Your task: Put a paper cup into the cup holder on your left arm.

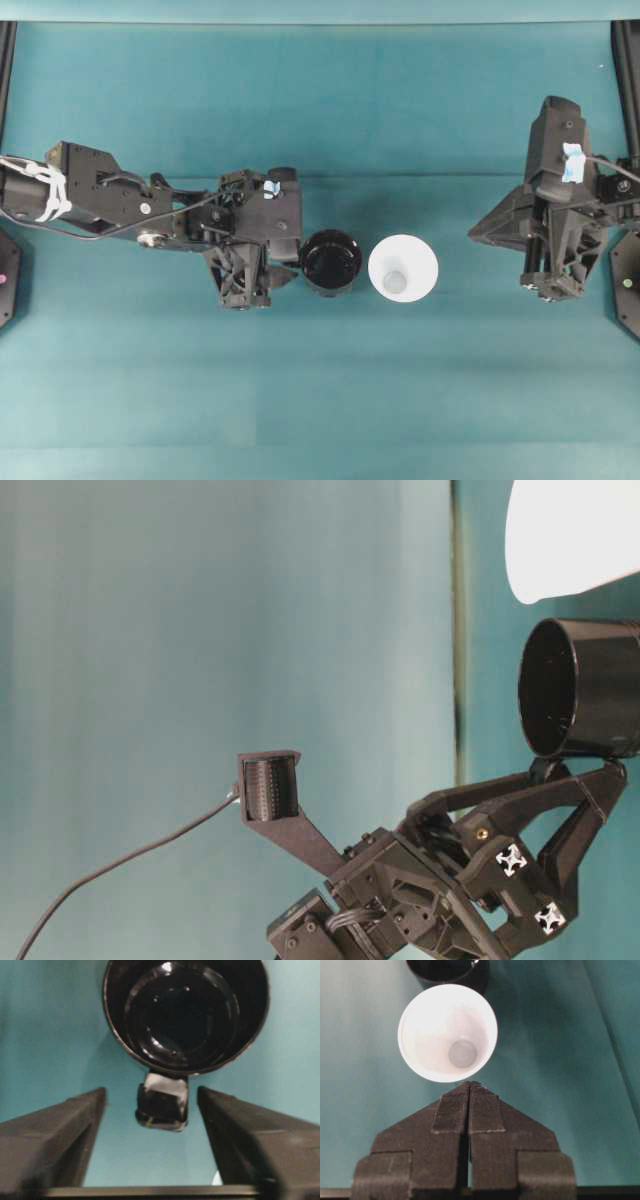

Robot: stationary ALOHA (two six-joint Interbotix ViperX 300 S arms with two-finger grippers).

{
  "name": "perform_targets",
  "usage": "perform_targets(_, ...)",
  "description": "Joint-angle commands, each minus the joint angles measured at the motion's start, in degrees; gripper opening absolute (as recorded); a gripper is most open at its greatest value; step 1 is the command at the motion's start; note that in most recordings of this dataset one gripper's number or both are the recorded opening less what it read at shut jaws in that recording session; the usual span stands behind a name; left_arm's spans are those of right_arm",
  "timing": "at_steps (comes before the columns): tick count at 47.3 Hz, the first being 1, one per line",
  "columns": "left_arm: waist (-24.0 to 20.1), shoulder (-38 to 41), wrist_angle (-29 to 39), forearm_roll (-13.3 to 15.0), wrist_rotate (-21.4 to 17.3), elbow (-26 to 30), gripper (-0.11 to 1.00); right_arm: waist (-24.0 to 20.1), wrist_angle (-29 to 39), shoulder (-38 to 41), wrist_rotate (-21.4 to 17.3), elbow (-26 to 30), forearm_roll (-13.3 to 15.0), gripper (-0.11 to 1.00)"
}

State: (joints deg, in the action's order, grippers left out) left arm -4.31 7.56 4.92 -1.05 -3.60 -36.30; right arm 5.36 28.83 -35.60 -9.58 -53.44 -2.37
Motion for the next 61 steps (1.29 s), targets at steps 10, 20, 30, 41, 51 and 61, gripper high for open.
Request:
perform_targets(10, 0.2, -0.4, -1.8, -0.1, -0.1, 0.3, 0.86, 0.1, -0.3, -0.1, -0.5, 1.0, 0.0, -0.02)
perform_targets(20, 0.4, -1.8, -1.5, -0.1, 0.0, -1.1, 0.89, 0.0, 0.5, 1.4, -0.3, 1.3, 0.0, -0.02)
perform_targets(30, 0.4, -5.7, -1.5, -0.1, 0.1, -3.8, 0.9, 0.1, -0.2, 6.4, -0.2, 3.8, 0.4, -0.02)
perform_targets(41, 0.4, -7.6, -1.5, -0.1, 0.6, -6.3, 0.9, 0.4, -0.7, 11.5, 0.0, 6.5, 0.4, 0.04)
perform_targets(51, 0.4, -7.6, -1.5, -0.1, 0.6, -6.6, 0.9, 2.2, -0.8, 14.1, -0.6, 8.2, 0.4, 0.46)
perform_targets(61, 0.4, -7.6, -1.5, -0.1, 0.7, -7.2, 0.9, 3.3, -0.5, 19.8, -0.2, 11.3, 1.3, 0.97)
